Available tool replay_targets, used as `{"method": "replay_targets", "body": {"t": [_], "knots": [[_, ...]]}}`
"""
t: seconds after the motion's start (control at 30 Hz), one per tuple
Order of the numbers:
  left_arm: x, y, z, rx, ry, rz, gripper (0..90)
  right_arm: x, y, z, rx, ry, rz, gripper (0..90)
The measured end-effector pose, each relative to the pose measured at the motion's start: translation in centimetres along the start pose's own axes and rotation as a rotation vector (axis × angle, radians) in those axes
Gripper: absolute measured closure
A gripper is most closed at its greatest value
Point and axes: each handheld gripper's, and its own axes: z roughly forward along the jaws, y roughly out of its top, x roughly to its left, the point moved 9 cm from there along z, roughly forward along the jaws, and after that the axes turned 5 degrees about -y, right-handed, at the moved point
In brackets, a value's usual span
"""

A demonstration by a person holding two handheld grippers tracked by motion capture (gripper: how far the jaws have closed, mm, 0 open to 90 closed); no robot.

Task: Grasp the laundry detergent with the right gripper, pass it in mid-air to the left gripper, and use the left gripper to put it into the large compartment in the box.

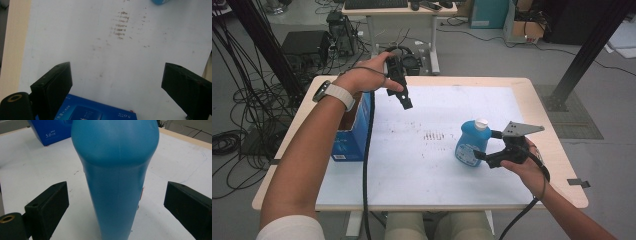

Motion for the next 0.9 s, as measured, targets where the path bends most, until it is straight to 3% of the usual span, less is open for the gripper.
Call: {"method": "replay_targets", "body": {"t": [0.7, 0.9], "knots": [[0.0, 0.1, 0.1, -0.001, 0.001, 0.004, 10.2, 0.4, -0.2, 1.4, -0.030, 0.030, 0.019, 9.5], [0.0, 0.1, 0.1, 0.003, 0.000, 0.001, 10.2, 0.0, -0.4, 1.5, -0.028, -0.002, 0.002, 10.9]]}}
